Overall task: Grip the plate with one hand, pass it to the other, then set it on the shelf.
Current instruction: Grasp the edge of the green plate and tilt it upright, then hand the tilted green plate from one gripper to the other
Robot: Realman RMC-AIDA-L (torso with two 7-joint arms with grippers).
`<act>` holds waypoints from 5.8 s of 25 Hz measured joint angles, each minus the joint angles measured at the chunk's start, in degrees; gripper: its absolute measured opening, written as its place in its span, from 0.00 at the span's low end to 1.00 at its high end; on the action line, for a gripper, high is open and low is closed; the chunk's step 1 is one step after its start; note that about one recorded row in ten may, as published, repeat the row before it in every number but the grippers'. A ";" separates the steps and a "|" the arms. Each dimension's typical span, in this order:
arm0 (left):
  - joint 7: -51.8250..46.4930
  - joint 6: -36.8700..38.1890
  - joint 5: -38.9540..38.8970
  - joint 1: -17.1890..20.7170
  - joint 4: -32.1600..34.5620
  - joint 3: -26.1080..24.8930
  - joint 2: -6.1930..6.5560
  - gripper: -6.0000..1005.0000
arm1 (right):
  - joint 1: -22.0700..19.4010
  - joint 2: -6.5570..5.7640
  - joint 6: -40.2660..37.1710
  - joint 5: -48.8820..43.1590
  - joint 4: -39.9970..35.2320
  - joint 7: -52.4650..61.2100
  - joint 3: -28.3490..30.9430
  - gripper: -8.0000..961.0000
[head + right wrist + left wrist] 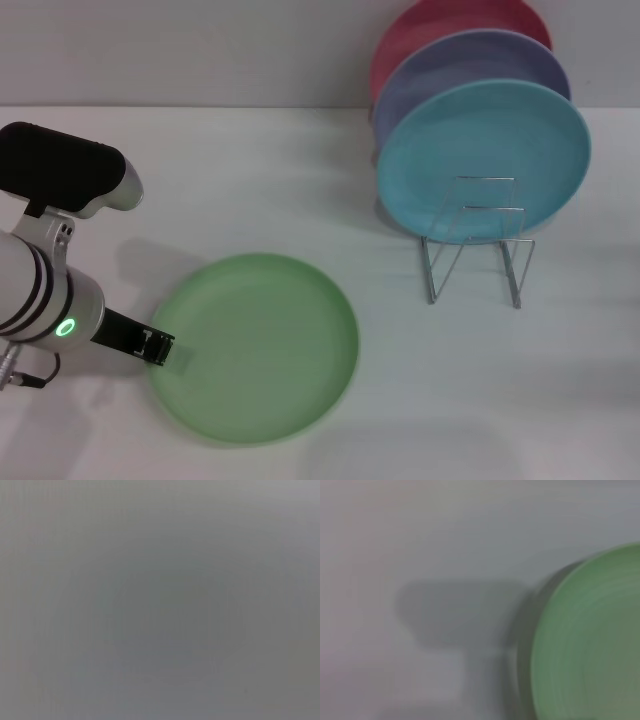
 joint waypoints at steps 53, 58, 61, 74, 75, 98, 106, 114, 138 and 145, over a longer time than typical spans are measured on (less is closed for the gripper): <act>5.27 28.02 -0.73 6.72 -8.23 -8.12 0.12 0.05 | 13.47 -7.76 126.14 12.37 88.07 -34.98 8.53 0.86; 5.27 28.45 -1.47 6.60 -8.17 -8.18 0.17 0.05 | 21.71 -4.45 148.91 15.39 84.62 -41.23 24.46 0.86; 5.27 28.86 -1.79 6.60 -8.17 -7.92 0.19 0.06 | 26.10 -5.86 155.54 15.54 80.31 -41.41 27.16 0.86; 7.32 33.15 -6.83 8.07 -10.13 -5.41 0.04 0.06 | 38.20 -6.57 161.95 9.34 64.65 -42.73 26.34 0.86; 7.34 33.55 -6.95 8.45 -10.55 -5.40 0.03 0.07 | 38.74 -6.51 161.93 9.23 63.95 -42.82 25.96 0.86; 8.84 41.01 -7.81 12.65 -9.00 -2.67 0.10 0.08 | 43.37 -4.02 154.32 4.80 54.36 -43.13 19.80 0.86; 9.10 41.14 -8.44 12.36 -8.60 -2.39 0.16 0.08 | 43.71 -3.60 150.92 4.74 50.74 -43.25 17.94 0.85; 11.92 41.18 -11.65 12.06 -8.24 -2.64 0.12 0.09 | 44.03 -3.46 149.17 5.06 49.37 -43.84 17.56 0.76; 12.05 41.67 -11.94 11.53 -8.04 -2.39 0.10 0.10 | 44.25 -3.23 148.21 5.23 47.14 -44.47 16.74 0.34; 13.02 41.67 -14.53 11.37 -7.63 -2.32 0.19 0.11 | 42.20 -2.89 148.03 5.96 50.87 -47.32 16.78 0.27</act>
